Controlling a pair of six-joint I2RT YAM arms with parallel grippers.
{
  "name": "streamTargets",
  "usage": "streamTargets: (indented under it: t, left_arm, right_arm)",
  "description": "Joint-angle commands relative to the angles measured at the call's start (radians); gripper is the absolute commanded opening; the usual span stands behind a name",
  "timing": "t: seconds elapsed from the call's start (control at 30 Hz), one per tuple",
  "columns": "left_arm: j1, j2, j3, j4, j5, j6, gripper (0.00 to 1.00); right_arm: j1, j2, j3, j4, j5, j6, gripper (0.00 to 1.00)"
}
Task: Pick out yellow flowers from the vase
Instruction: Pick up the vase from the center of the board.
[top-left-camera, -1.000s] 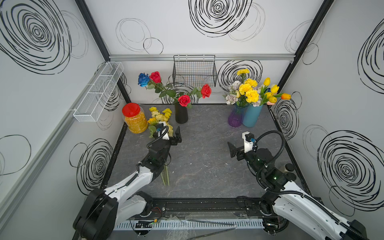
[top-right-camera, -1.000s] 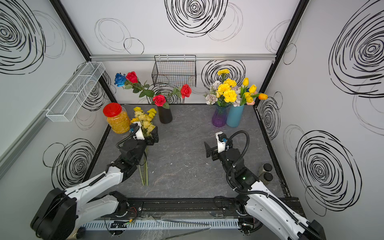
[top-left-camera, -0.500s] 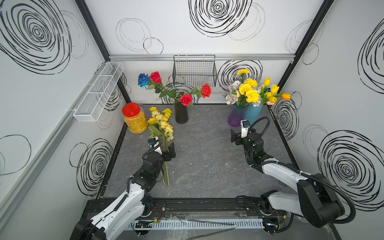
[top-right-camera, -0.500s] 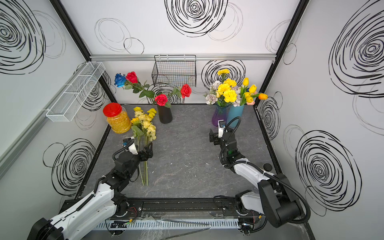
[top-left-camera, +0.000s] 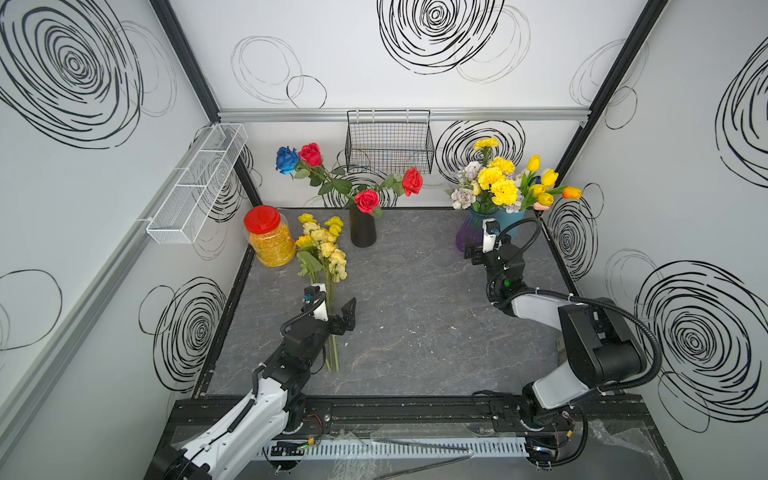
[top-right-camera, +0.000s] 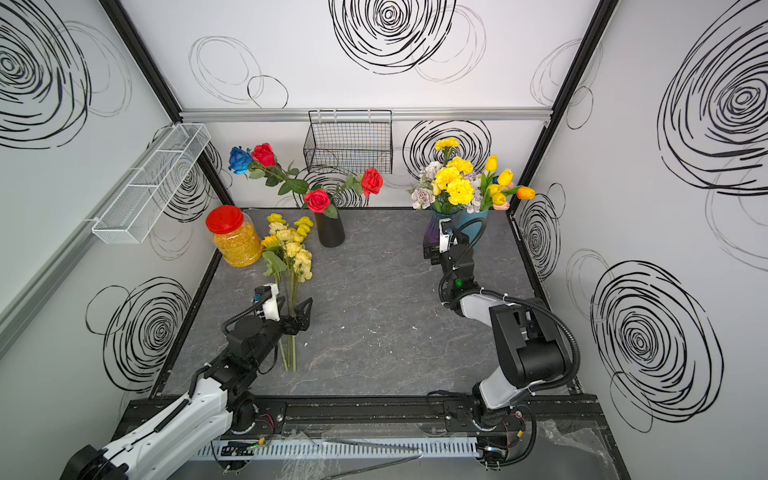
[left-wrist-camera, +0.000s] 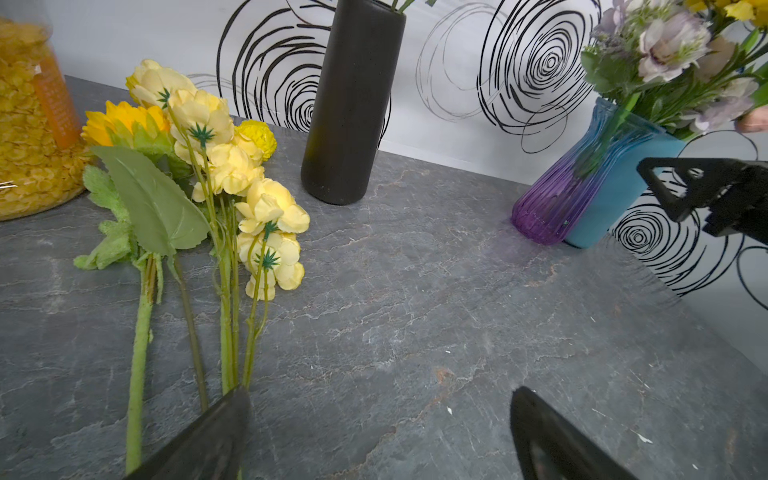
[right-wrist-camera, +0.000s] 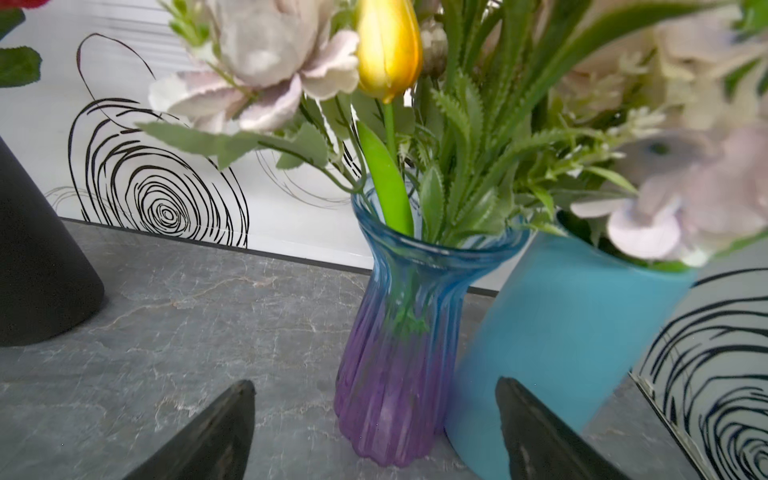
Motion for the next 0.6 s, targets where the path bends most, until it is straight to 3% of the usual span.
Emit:
streamTargets:
  t: [0.0,0.57]
  left_arm:
    - [0.004,-0.019,-0.012,0.070,0.014,0.021,0.99]
    - [0.000,-0.035,-0.025,0.089,0.026,0.026,0.99]
  right_arm:
    - [-0.011,0.059,0.063,0.063,-0.006,-0.046,0.92]
    - [-0.042,0.307,0.275,0.153,0.066,-0.024,0.83]
